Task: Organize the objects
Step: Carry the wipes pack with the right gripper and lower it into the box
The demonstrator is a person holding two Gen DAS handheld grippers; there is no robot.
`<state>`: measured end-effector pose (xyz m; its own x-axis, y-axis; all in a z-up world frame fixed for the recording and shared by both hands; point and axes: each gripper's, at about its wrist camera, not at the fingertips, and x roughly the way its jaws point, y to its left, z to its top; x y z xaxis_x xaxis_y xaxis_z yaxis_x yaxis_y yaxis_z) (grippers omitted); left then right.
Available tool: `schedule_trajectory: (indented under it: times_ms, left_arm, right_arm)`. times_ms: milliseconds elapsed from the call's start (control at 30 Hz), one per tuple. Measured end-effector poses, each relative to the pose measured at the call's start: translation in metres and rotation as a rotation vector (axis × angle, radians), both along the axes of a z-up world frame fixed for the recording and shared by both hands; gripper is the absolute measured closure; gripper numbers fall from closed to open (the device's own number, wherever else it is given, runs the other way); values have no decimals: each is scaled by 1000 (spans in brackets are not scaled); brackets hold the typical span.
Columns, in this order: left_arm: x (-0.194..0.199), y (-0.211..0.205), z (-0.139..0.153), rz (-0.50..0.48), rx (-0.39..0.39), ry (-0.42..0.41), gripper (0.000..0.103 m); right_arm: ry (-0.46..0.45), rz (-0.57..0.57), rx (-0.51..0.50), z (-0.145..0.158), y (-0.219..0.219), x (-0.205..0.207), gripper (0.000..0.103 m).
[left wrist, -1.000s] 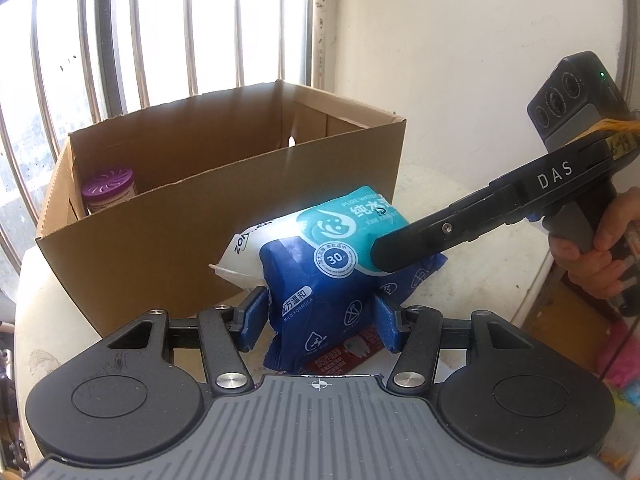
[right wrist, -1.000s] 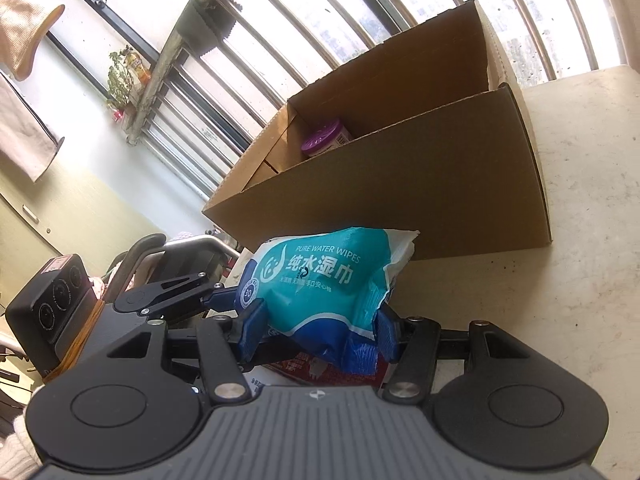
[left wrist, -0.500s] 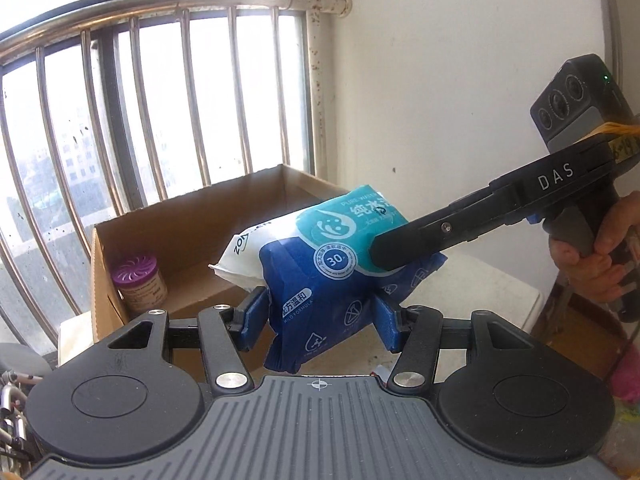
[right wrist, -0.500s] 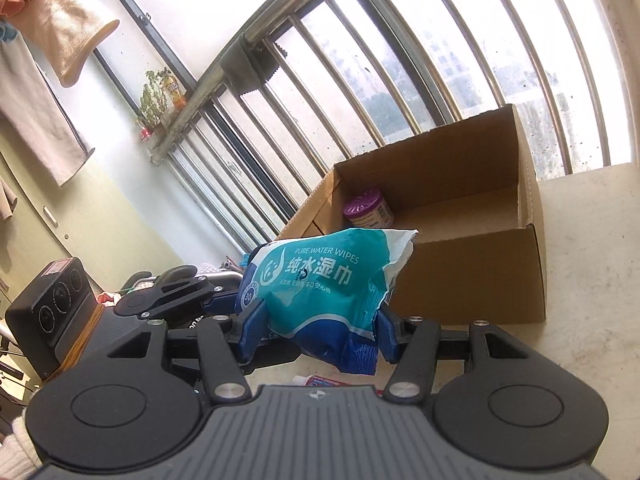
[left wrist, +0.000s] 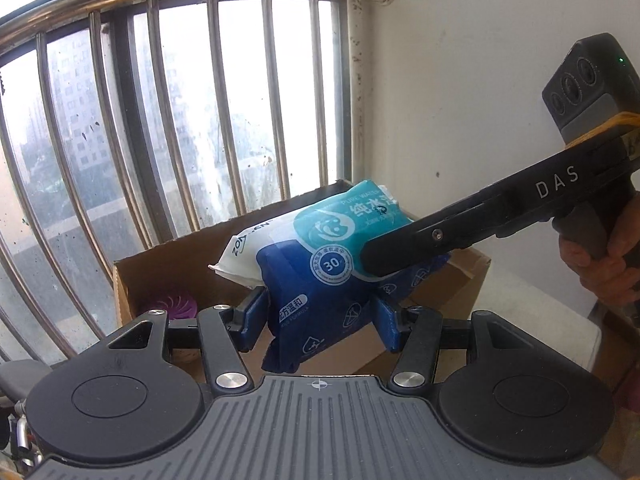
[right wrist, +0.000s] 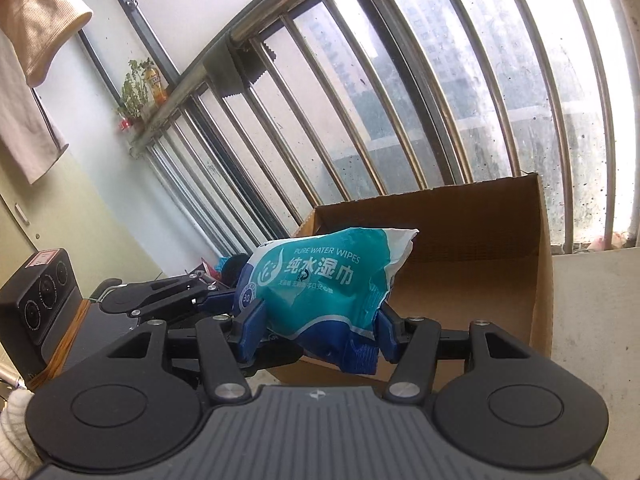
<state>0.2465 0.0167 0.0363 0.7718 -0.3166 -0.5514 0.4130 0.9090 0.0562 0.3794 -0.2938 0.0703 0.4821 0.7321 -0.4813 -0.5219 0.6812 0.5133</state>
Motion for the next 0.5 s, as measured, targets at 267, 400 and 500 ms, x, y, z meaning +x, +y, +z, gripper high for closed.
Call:
schedule_trajectory:
  times_ms: [267,400,500]
  left_arm:
    - [95,0,-16,35,119,185,47]
    - [122,-1,-30,45,157,213,47]
    - [135,-5,-39,56,212,211,47]
  right_arm:
    - [213,-58,5,-36,15,86,43]
    - [321,-87,16,-58,18,119,43]
    - [403,-127,41,-75,19,139,43]
